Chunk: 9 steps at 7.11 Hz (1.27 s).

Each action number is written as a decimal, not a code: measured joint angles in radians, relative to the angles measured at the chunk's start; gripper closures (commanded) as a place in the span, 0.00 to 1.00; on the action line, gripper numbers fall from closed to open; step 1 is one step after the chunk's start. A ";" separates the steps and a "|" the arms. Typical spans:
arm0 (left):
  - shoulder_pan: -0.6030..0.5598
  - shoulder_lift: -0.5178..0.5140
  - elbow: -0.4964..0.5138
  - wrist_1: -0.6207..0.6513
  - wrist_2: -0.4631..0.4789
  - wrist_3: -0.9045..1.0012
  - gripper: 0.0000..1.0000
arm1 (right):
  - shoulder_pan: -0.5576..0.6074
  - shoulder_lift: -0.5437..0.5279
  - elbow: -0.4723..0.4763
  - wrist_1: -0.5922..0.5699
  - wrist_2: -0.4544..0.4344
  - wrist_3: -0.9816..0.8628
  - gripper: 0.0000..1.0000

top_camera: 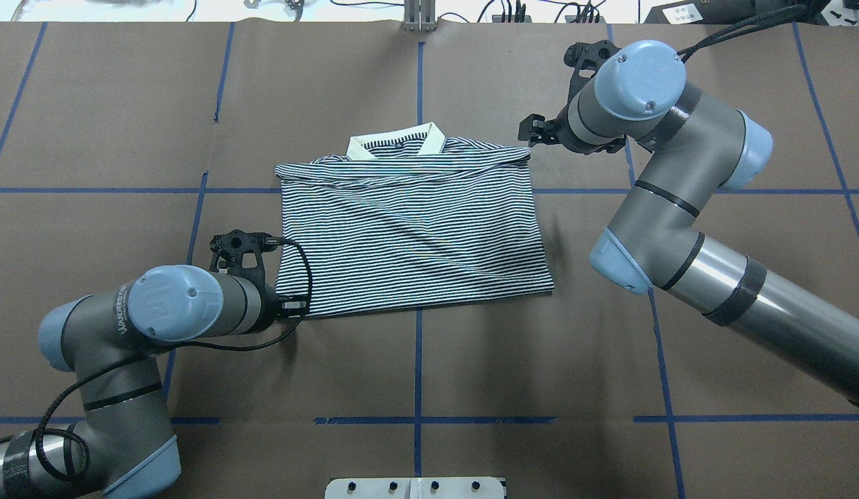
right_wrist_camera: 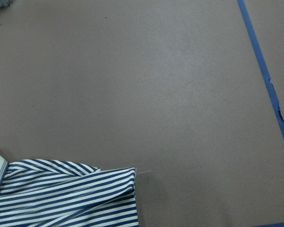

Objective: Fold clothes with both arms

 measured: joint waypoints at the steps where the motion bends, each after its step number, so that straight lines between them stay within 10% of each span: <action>1: 0.007 0.000 0.000 0.000 0.000 -0.002 1.00 | 0.000 0.000 0.000 0.000 0.000 0.000 0.00; 9: -0.264 -0.033 0.160 -0.034 -0.002 0.362 1.00 | -0.002 0.000 -0.006 0.000 0.000 0.002 0.00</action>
